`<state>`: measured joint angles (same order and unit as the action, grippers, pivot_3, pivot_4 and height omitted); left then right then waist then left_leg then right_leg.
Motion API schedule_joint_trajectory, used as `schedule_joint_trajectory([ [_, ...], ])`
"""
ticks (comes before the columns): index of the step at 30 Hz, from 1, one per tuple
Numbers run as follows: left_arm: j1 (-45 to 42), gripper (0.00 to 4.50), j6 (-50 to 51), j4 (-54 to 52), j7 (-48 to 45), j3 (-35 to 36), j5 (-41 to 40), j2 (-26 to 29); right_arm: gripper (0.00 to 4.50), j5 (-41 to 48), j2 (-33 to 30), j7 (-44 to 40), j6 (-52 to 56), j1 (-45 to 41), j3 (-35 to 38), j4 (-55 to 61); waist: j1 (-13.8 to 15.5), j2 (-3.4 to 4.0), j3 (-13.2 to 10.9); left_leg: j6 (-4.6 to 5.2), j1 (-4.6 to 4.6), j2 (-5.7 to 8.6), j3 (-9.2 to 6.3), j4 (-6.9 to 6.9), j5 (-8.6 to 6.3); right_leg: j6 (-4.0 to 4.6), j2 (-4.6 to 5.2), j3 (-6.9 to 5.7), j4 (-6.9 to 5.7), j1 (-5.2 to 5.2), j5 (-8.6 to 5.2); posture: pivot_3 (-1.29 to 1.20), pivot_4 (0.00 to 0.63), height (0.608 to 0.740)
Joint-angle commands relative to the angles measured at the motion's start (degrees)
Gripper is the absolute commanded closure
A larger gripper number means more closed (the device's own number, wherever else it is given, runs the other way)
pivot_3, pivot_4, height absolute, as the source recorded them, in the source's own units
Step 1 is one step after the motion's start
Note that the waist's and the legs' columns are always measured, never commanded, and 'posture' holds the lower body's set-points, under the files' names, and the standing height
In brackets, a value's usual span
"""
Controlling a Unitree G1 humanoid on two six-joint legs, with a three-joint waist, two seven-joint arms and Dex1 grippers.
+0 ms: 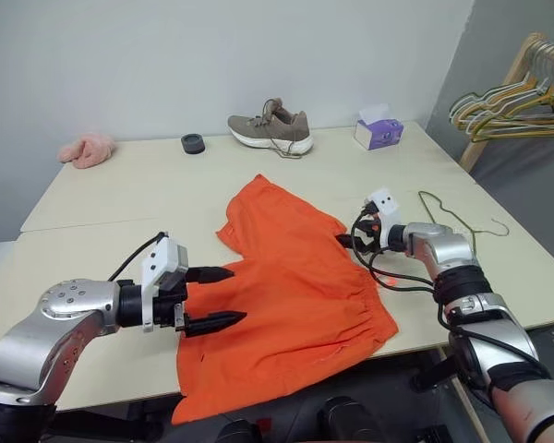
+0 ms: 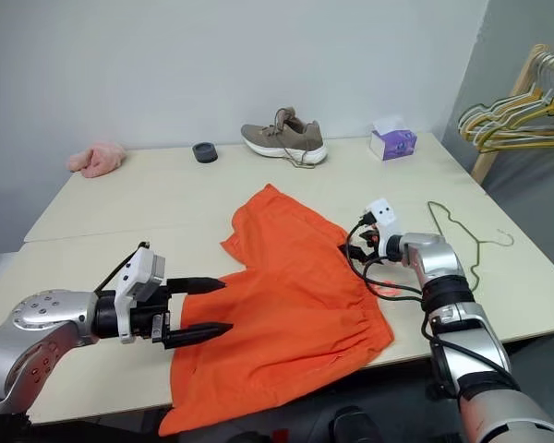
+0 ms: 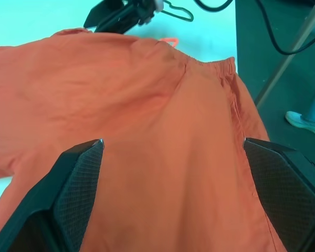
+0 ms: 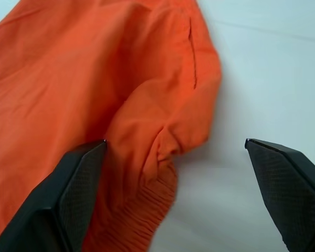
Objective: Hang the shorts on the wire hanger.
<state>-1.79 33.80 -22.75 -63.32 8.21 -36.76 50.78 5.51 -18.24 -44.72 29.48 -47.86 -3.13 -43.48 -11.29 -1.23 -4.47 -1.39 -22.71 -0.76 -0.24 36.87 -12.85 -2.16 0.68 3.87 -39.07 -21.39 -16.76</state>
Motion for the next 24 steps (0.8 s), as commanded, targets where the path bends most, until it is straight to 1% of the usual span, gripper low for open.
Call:
schedule_joint_trajectory([
  [1, -0.4, 0.02, -0.7, -0.6, -0.3, 0.0, 0.2, 0.3, 0.00, -1.0, 0.3, 2.5, -1.3, -1.3, 0.1, -1.6, 0.0, 0.00, 0.0, 0.00, 0.00, 0.01, 0.01, 0.01, 0.00, 0.00, 0.00, 0.01, 0.00, 0.00, 0.00, -0.13, 0.015, 0.740],
  [4, 0.0, 0.02, -1.8, 0.4, -0.8, -0.1, 0.8, 0.1, 0.00, -1.1, 0.8, 3.1, -0.9, -1.5, -0.3, -3.0, 0.0, 0.00, 0.0, 0.00, 0.00, 0.00, 0.01, 0.01, 0.00, 0.00, 0.00, 0.02, 0.01, 0.00, 0.00, -0.12, 0.017, 0.740],
  [6, 0.3, 0.00, -2.3, 0.8, -1.0, -0.2, 1.2, 0.0, 0.38, -1.5, 1.0, 3.7, -1.1, -1.6, -0.6, -3.4, 0.0, 0.00, 0.0, 0.00, 0.00, 0.00, 0.00, 0.00, 0.00, 0.00, 0.00, 0.01, 0.01, 0.00, 0.00, -0.12, 0.017, 0.740],
  [7, 0.5, 0.00, -2.6, 0.8, -1.1, -0.2, 1.4, -0.1, 0.64, -1.4, 1.1, 3.4, -1.4, -1.4, -0.6, -3.1, 0.0, 0.00, 0.0, 0.00, 0.01, 0.00, 0.00, 0.00, 0.00, 0.00, 0.00, 0.00, 0.01, 0.00, 0.00, -0.11, 0.018, 0.740],
  [10, 1.5, 0.00, -3.2, 0.7, -0.9, 0.0, 1.8, -0.5, 1.67, -3.6, 0.9, 4.0, -5.4, -0.7, -2.4, -0.5, 0.0, 0.00, 0.0, 0.00, 0.01, 0.00, 0.01, 0.00, 0.00, 0.00, 0.00, 0.02, 0.01, 0.00, 0.00, -0.11, 0.021, 0.740],
  [16, 2.8, 0.00, -3.4, -0.4, 0.7, 0.4, 2.3, -1.4, 3.84, -12.4, -1.8, 8.7, -19.2, 0.4, -8.7, 5.5, 0.1, 0.01, 0.0, 0.00, 0.00, -0.01, 0.01, 0.00, 0.00, -0.01, 0.00, 0.02, 0.01, -0.02, -0.01, -0.11, 0.024, 0.740],
  [18, 2.7, 0.00, -3.7, -0.4, 1.4, 0.4, 2.6, -1.8, 4.43, -15.1, -2.6, 10.9, -22.8, 0.2, -10.1, 6.6, 0.1, 0.01, 0.0, 0.00, 0.00, 0.00, 0.01, 0.00, 0.00, -0.01, 0.00, 0.02, 0.01, -0.02, -0.01, -0.11, 0.025, 0.740],
  [21, 2.4, 0.00, -5.4, 1.4, 2.1, 0.5, 3.8, -2.5, 4.47, -26.5, -6.4, 18.9, -32.4, -1.3, -16.4, 9.1, 0.1, 0.03, 0.0, 0.00, -0.01, 0.00, 0.02, 0.00, 0.00, -0.01, 0.01, 0.04, 0.00, -0.03, 0.00, -0.11, 0.026, 0.740],
  [24, 1.4, 0.00, -7.1, 3.6, 1.8, 0.0, 5.2, -2.9, 4.47, -33.9, -8.6, 23.3, -37.6, -2.4, -20.9, 9.2, 0.1, 0.03, 0.0, 0.00, 0.00, 0.01, 0.05, 0.00, 0.00, 0.00, 0.01, 0.06, 0.00, -0.05, 0.00, -0.11, 0.026, 0.740],
])
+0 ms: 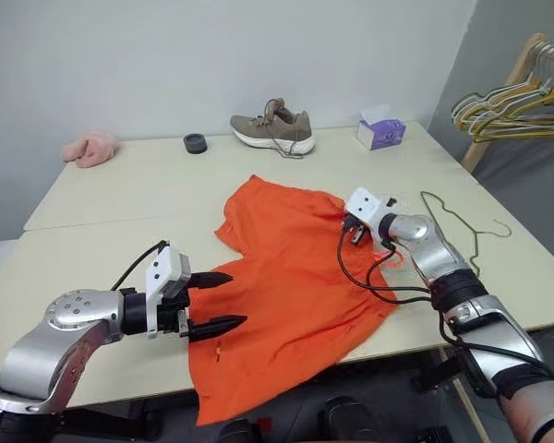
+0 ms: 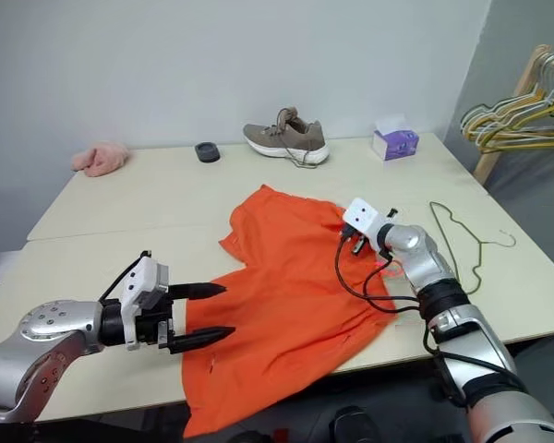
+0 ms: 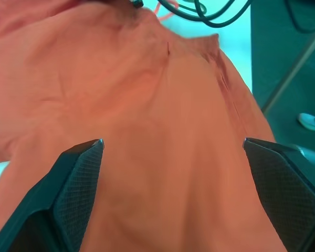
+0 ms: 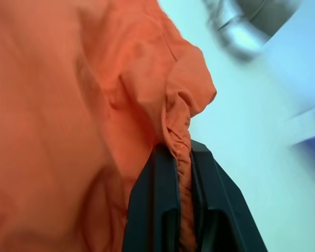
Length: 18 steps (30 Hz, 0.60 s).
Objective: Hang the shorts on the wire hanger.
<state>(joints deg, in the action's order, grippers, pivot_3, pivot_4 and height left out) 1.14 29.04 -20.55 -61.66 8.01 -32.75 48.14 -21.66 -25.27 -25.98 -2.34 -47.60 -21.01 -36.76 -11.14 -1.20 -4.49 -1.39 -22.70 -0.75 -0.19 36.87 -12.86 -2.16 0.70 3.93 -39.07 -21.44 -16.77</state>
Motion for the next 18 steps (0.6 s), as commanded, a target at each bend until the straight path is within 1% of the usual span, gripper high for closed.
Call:
schedule_joint_trajectory([
  [1, -1.8, 0.00, -2.8, 1.9, 0.1, 0.0, 1.6, -0.5, 4.47, -7.9, -1.9, 5.0, -6.5, -2.8, -3.7, 2.0, 0.0, -0.02, 0.0, 0.00, 0.00, -0.01, -0.01, 0.00, 0.00, 0.00, 0.00, -0.01, -0.01, 0.00, 0.00, -0.11, 0.026, 0.740],
  [3, -2.2, 0.00, -3.6, 2.7, 0.1, -0.3, 2.3, -0.7, 4.47, -9.3, -2.1, 4.7, -7.1, -2.9, -4.6, 1.3, 0.0, -0.03, 0.0, 0.00, 0.01, -0.01, -0.01, 0.00, 0.00, 0.01, -0.01, -0.01, 0.00, 0.02, 0.00, -0.11, 0.025, 0.740],
  [4, -2.3, 0.00, -3.6, 2.7, 0.2, -0.4, 2.4, -0.9, 4.47, -8.6, -1.9, 2.7, -6.8, -2.4, -4.5, 1.3, 0.0, -0.03, 0.0, 0.00, 0.01, -0.01, -0.01, 0.00, 0.00, 0.01, -0.01, 0.00, 0.00, 0.02, 0.00, -0.12, 0.026, 0.740],
  [7, -2.7, 0.00, -2.7, 1.1, 1.2, -1.0, 2.5, -1.2, 4.47, -2.4, -0.4, -4.5, -2.4, 0.6, -1.6, 3.8, 0.0, -0.05, 0.0, 0.01, -0.01, -0.02, 0.01, 0.00, 0.00, 0.01, -0.01, 0.02, 0.03, 0.03, 0.00, -0.11, 0.027, 0.740],
  [9, -3.0, 0.00, -1.8, -0.1, 1.9, -1.3, 2.4, -1.2, 3.86, 1.3, 0.6, -8.0, 1.8, 2.0, 0.8, 6.0, 0.1, -0.05, 0.0, 0.01, -0.02, -0.03, -0.03, 0.00, 0.00, 0.01, 0.00, -0.01, 0.03, 0.04, 0.01, -0.12, 0.028, 0.740],
  [10, -3.2, 0.00, -1.2, -0.8, 2.3, -1.4, 2.1, -1.1, 3.64, 3.0, 0.9, -9.7, 4.3, 2.6, 1.9, 7.5, 0.1, -0.05, 0.0, 0.01, -0.02, -0.02, -0.05, 0.00, 0.00, 0.01, 0.01, -0.02, 0.02, 0.05, 0.01, -0.12, 0.028, 0.740],
  [11, -3.5, 0.00, -0.4, -1.5, 2.7, -1.5, 1.8, -1.1, 3.18, 4.3, 1.1, -11.3, 6.7, 3.1, 2.7, 8.9, 0.1, -0.04, 0.0, 0.01, -0.02, -0.02, -0.05, 0.00, 0.00, 0.01, 0.01, -0.03, 0.00, 0.04, 0.01, -0.12, 0.028, 0.740],
  [12, -3.9, 0.00, 0.4, -2.1, 3.1, -1.5, 1.4, -1.0, 2.89, 5.4, 1.1, -12.7, 8.7, 3.5, 3.3, 10.3, 0.1, -0.04, 0.0, 0.01, -0.02, -0.02, -0.07, 0.01, 0.00, 0.01, 0.01, -0.04, 0.00, 0.05, 0.01, -0.12, 0.028, 0.740],
  [18, -6.9, 0.00, 7.3, -7.2, 5.7, -2.0, -1.5, -0.6, 0.76, 14.3, 0.0, -20.0, 23.3, 7.0, 9.3, 23.7, 0.3, -0.05, 0.0, 0.01, -0.01, -0.01, -0.14, 0.05, 0.00, -0.04, 0.02, -0.10, -0.01, 0.08, 0.02, -0.12, 0.031, 0.740],
])
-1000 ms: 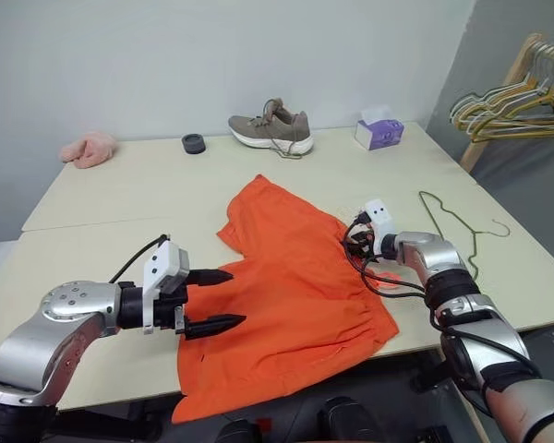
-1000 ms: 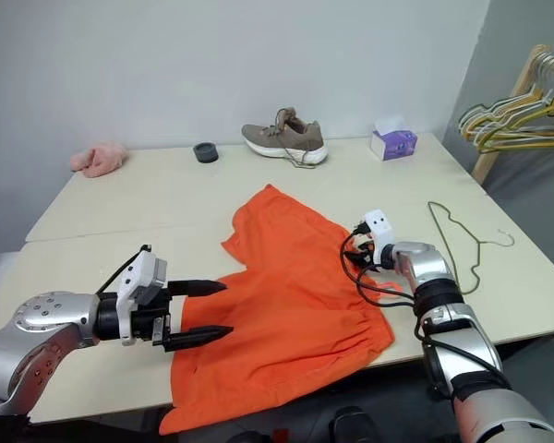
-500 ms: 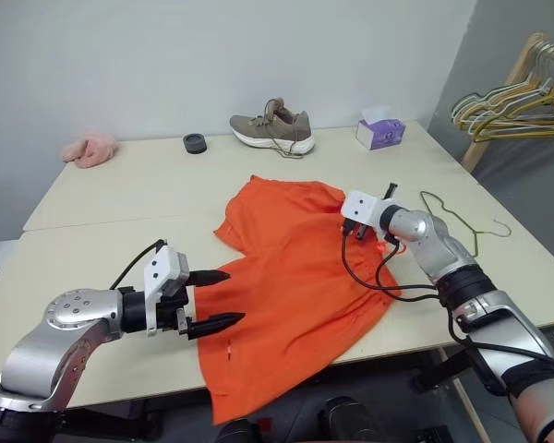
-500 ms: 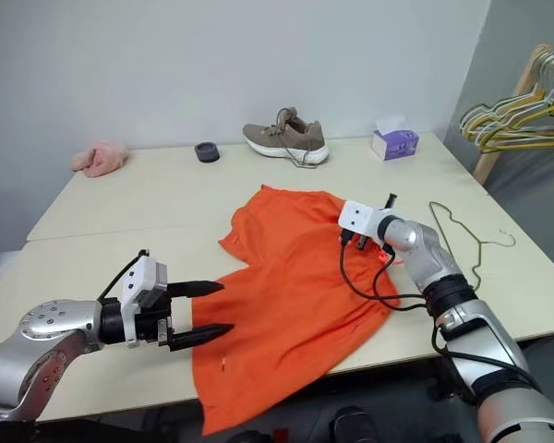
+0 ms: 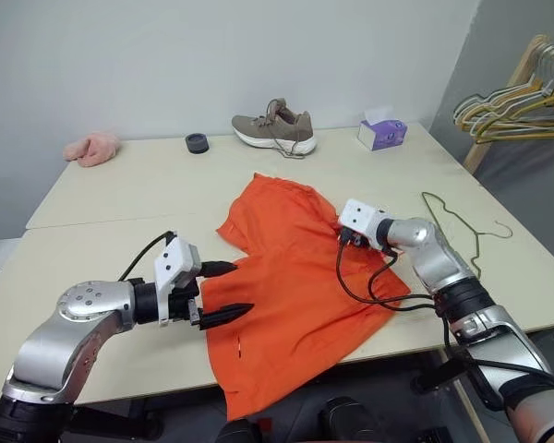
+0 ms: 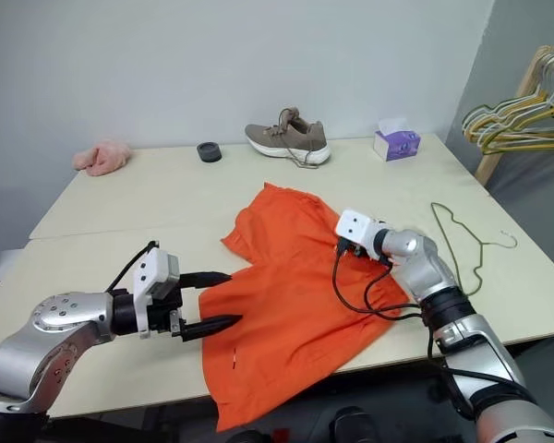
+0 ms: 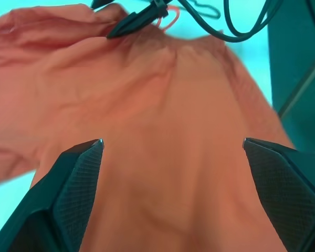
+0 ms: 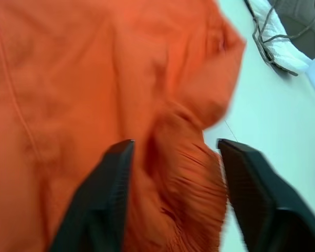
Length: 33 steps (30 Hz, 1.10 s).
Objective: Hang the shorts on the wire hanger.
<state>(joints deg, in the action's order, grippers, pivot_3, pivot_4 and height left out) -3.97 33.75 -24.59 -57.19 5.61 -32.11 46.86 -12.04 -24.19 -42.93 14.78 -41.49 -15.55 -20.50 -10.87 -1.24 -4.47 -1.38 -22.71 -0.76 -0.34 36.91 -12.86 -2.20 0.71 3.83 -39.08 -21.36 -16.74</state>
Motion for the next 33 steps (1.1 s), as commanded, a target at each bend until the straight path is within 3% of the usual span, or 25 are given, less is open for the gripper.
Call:
schedule_joint_trajectory([
  [1, -2.2, 0.00, 3.5, -3.7, 1.6, 0.4, -2.6, 0.7, 0.46, 5.9, -1.7, -3.8, 8.5, 1.6, 4.9, 9.9, 0.2, 0.00, 0.0, 0.00, -0.01, 0.00, -0.03, 0.00, 0.00, 0.00, 0.00, -0.03, 0.00, 0.00, 0.00, -0.12, 0.032, 0.740],
  [7, -4.4, 0.00, 7.8, -5.6, 3.1, 0.4, -4.9, 1.1, 0.46, 9.0, -7.0, -2.1, 15.8, 7.0, 11.1, 17.1, 0.8, 0.01, 0.0, 0.00, -0.03, 0.03, -0.02, 0.00, 0.00, -0.05, 0.00, -0.04, 0.04, 0.00, -0.04, -0.13, 0.036, 0.740],
  [12, -4.9, 0.00, 8.9, -5.6, 2.3, 0.1, -6.0, 1.9, 0.46, 8.1, -12.8, -1.8, 13.1, 13.3, 12.0, 18.1, 1.4, 0.02, 0.0, 0.00, -0.01, 0.02, 0.08, -0.01, 0.00, -0.24, -0.02, 0.03, 0.05, -0.02, -0.16, -0.14, 0.040, 0.740],
  [19, -1.3, 0.00, 3.5, -1.0, -3.5, 0.4, -3.4, 5.1, 0.46, 11.2, -19.4, -11.3, 9.1, 20.4, 8.4, 22.8, 0.9, 0.02, -0.1, 0.02, 0.10, -0.02, 0.38, -0.04, -0.01, -0.26, -0.06, 0.15, 0.05, -0.04, -0.18, -0.16, 0.041, 0.740],
  [26, 1.0, 0.00, -3.6, 5.0, -7.1, 0.5, -0.3, 4.9, 0.46, 12.5, -24.1, -18.7, 8.3, 23.7, 5.7, 27.6, 1.3, -0.01, -0.1, 0.06, 0.14, -0.04, 0.43, -0.04, -0.04, -0.26, -0.06, 0.12, 0.10, -0.02, -0.18, -0.16, 0.039, 0.740],
  [33, 4.4, 0.00, -10.8, 10.9, -11.1, 0.9, 1.4, 4.0, 0.46, 16.7, -27.3, -23.4, 9.4, 25.3, 7.8, 31.2, 1.3, -0.03, -0.1, 0.08, 0.14, -0.06, 0.44, -0.05, -0.05, -0.23, -0.02, 0.13, 0.10, -0.03, -0.19, -0.16, 0.040, 0.740],
])
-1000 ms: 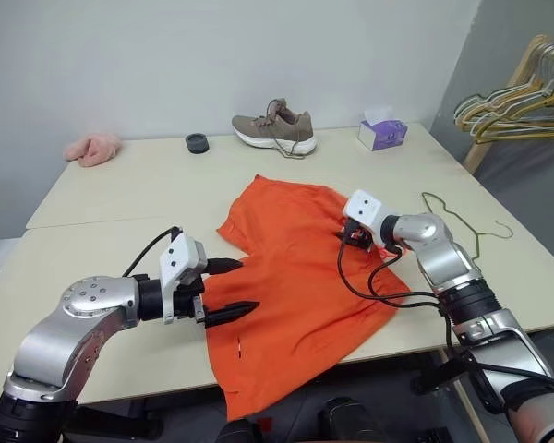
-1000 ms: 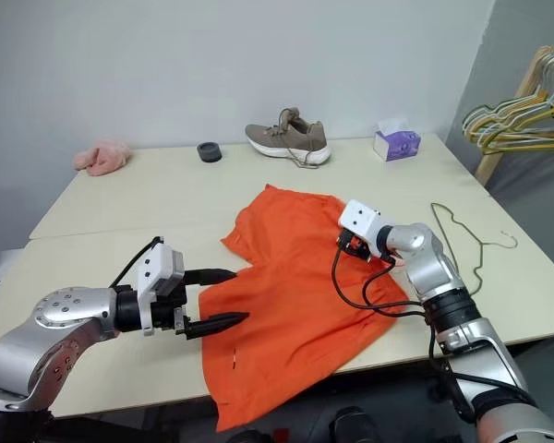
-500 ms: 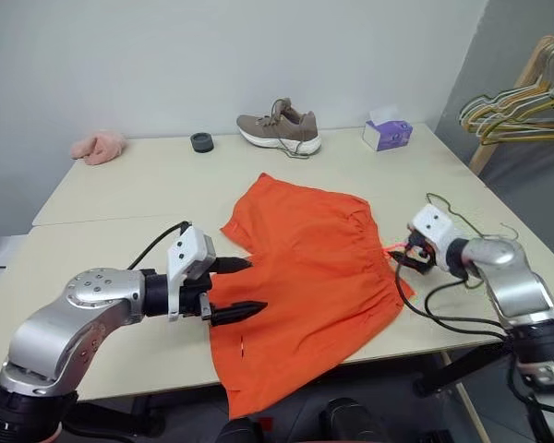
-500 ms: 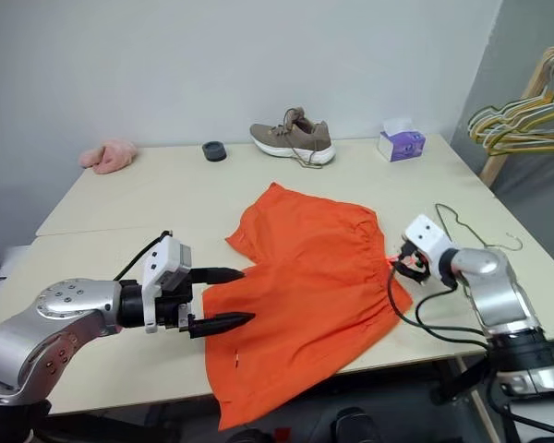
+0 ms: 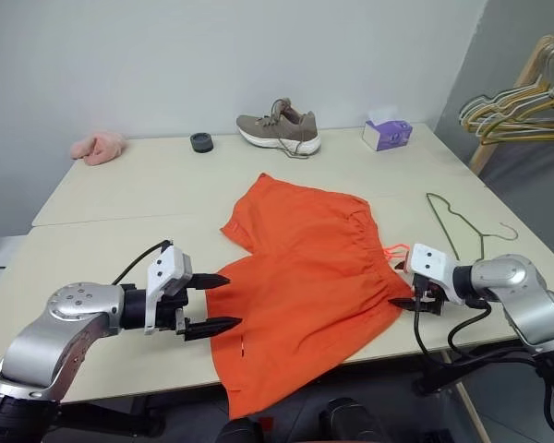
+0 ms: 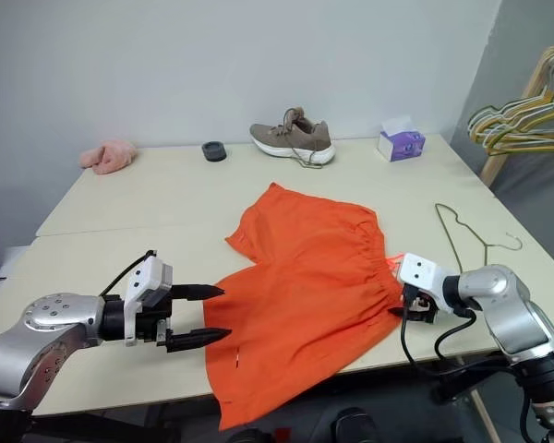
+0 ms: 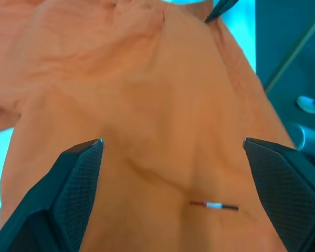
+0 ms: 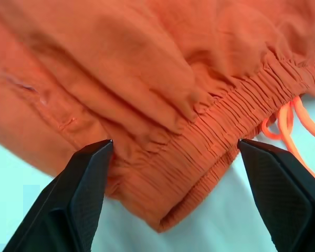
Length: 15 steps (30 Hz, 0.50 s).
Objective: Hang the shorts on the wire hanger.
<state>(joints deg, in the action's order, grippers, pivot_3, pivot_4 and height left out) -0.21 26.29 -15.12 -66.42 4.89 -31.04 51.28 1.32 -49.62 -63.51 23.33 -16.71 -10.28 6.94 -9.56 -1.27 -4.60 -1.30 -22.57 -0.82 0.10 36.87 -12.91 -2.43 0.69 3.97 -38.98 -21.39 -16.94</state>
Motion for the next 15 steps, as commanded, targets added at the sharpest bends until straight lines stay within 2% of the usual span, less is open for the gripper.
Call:
schedule_joint_trajectory([
  [1, 0.9, 0.00, -4.1, 2.0, -2.4, 1.7, 0.3, -0.7, 0.46, 4.6, -2.1, -3.4, 1.6, 0.9, 3.0, 4.6, 0.0, 0.00, 0.0, 0.00, -0.02, 0.00, -0.01, 0.00, 0.00, 0.01, 0.01, 0.00, 0.00, -0.01, -0.01, -0.17, 0.040, 0.740],
  [11, -1.7, 0.00, -4.4, 2.9, -3.0, 0.8, -0.2, -1.7, 0.46, 10.3, -6.2, -5.7, 8.8, 7.2, 3.4, 11.2, 0.1, -0.06, 0.0, 0.00, -0.04, 0.01, -0.07, 0.01, 0.00, 0.03, 0.09, 0.02, 0.00, 0.01, -0.02, -0.17, 0.042, 0.740],
  [13, -2.9, 0.00, -3.7, 2.5, -2.8, 0.5, -0.7, -2.1, 0.46, 11.9, -6.0, -5.4, 9.6, 8.2, 4.6, 12.5, 0.1, -0.08, 0.0, 0.00, -0.03, 0.02, -0.05, 0.01, 0.00, 0.02, 0.09, 0.01, 0.00, 0.00, -0.02, -0.19, 0.042, 0.740],
  [15, -5.6, 0.00, -0.5, 0.1, -1.2, 0.0, -2.6, -2.9, 0.46, 16.9, -2.5, -2.2, 13.1, 6.3, 10.0, 12.0, 0.0, -0.16, -0.1, 0.00, -0.02, 0.02, -0.05, 0.01, 0.00, 0.02, 0.09, 0.01, 0.00, 0.02, -0.02, -0.19, 0.042, 0.740],
])
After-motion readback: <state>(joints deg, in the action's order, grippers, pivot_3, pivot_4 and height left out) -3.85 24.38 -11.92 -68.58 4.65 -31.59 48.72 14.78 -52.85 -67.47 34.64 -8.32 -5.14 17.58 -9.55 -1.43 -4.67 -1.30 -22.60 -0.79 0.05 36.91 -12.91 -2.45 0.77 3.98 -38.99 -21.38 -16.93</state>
